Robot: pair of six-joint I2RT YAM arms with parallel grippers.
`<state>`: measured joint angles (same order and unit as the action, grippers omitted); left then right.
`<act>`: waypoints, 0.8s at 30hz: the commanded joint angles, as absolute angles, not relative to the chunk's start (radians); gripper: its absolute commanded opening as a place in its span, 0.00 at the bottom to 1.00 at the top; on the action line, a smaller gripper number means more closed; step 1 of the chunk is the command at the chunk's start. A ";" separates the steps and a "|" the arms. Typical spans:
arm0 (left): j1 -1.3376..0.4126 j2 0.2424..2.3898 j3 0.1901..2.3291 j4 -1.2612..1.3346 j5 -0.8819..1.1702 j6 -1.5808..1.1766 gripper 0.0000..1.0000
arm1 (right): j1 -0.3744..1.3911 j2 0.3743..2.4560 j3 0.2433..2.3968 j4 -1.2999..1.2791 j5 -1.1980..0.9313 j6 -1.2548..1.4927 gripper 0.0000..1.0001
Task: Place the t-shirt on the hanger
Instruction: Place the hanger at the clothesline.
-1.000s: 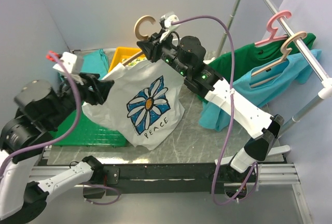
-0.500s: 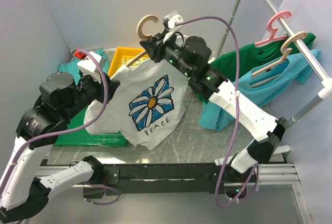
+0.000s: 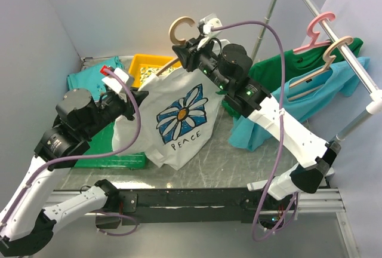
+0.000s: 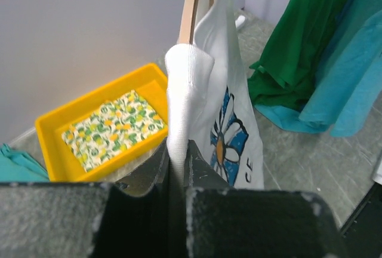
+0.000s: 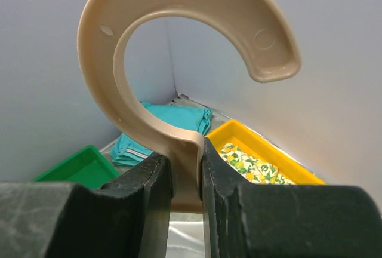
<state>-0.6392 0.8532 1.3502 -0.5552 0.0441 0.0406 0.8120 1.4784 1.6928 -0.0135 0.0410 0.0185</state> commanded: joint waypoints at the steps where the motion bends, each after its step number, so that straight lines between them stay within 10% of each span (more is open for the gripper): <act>1: -0.627 0.859 1.376 -0.262 -0.018 0.103 0.01 | 0.819 1.352 1.674 0.014 0.084 0.084 0.21; 9: -0.627 0.975 1.443 -0.183 0.023 0.084 0.01 | 0.819 1.243 1.602 -0.028 0.083 0.098 0.70; 24: -0.627 1.206 1.701 -0.166 0.205 0.193 0.01 | 0.847 1.028 1.178 0.084 -0.129 0.233 0.75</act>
